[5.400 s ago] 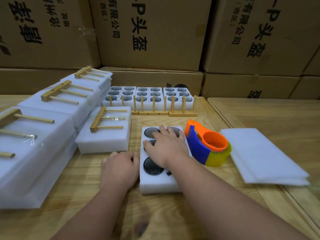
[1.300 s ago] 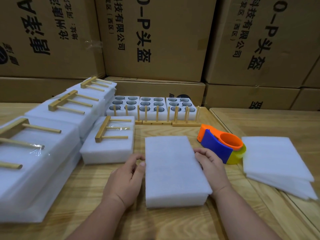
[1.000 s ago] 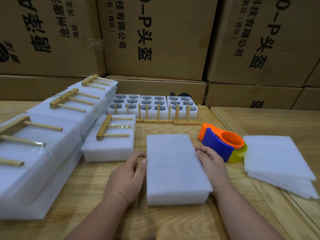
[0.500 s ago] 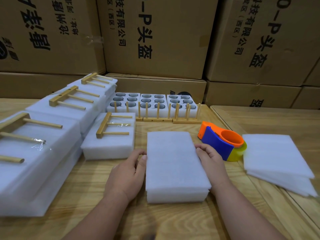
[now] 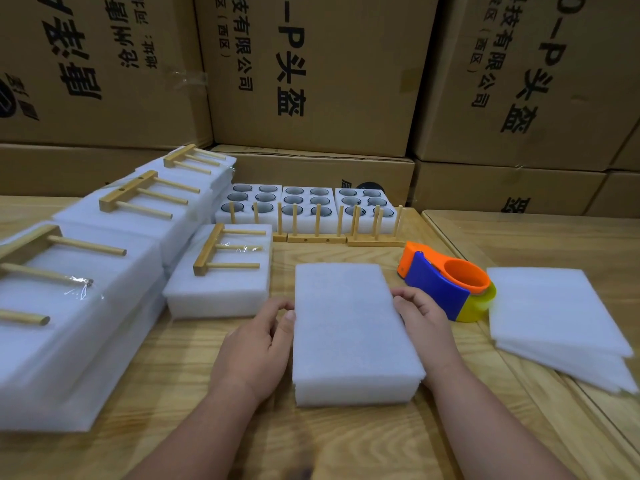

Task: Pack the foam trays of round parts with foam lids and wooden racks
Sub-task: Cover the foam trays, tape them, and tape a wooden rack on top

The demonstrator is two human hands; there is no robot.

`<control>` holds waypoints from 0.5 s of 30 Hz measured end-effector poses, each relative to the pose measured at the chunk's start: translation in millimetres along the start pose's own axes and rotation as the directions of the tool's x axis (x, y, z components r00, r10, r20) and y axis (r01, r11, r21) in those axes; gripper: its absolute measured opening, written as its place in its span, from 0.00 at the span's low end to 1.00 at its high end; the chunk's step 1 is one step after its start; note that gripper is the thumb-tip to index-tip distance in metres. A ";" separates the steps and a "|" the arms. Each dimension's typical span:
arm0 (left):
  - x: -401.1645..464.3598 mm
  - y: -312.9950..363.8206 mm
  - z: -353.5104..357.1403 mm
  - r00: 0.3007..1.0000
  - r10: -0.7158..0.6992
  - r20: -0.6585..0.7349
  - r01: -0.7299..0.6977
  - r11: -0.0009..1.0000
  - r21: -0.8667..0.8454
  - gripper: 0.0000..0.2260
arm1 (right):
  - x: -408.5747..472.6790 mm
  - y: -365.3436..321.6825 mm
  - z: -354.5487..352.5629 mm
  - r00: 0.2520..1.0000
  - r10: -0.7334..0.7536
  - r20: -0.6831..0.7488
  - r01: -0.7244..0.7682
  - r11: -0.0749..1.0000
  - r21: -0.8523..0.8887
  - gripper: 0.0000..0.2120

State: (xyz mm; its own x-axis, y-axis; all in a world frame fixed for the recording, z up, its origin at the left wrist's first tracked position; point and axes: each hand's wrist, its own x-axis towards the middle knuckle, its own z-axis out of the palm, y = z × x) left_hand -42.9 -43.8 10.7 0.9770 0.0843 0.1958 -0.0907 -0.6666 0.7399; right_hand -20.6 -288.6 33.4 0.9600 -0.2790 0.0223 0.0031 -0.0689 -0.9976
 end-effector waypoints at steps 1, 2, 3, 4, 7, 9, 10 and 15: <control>-0.3 0.4 -0.2 1.000 -0.006 0.001 0.006 1.000 0.003 0.18 | -0.2 -0.1 0.3 1.000 0.001 0.000 -0.001 1.000 -0.003 0.08; -0.5 1.1 -0.5 1.000 -0.011 0.001 0.011 1.000 0.007 0.18 | -0.4 -0.3 0.6 1.000 0.001 -0.002 -0.001 1.000 -0.004 0.08; -0.7 1.9 -0.7 1.000 -0.013 0.001 0.013 1.000 0.011 0.18 | -0.6 -0.4 0.8 1.000 0.002 -0.006 -0.002 1.000 -0.002 0.07; -1.2 2.7 -1.0 1.000 -0.013 0.000 0.013 1.000 0.015 0.18 | -1.0 -0.5 0.9 1.000 0.002 -0.011 -0.002 1.000 0.002 0.07; -3.2 4.7 -1.8 1.000 -0.026 -0.014 0.027 0.999 0.028 0.17 | -0.7 1.2 1.0 0.999 -0.009 -0.037 0.009 1.000 -0.007 0.08; -3.4 4.3 -0.8 0.999 -0.049 -0.024 0.050 0.996 0.080 0.14 | 0.7 3.6 0.1 0.998 -0.010 -0.067 0.009 1.000 -0.011 0.09; -2.6 4.0 0.1 0.998 -0.056 -0.031 0.060 0.989 0.138 0.13 | 1.1 4.9 -0.5 0.997 -0.004 -0.081 0.004 1.000 -0.004 0.09; 3.8 4.8 5.7 0.996 -0.056 -0.066 0.076 0.924 0.375 0.12 | -3.5 11.7 -8.1 0.987 -0.045 -0.155 0.045 0.999 -0.007 0.08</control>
State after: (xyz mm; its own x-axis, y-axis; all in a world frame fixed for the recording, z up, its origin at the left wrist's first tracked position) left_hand -38.6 -50.9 11.3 0.9656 0.1701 0.1967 0.0633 -0.8872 0.4569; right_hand -26.2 -296.2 22.2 0.9040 -0.4205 0.0770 0.0438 -0.0881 -0.9951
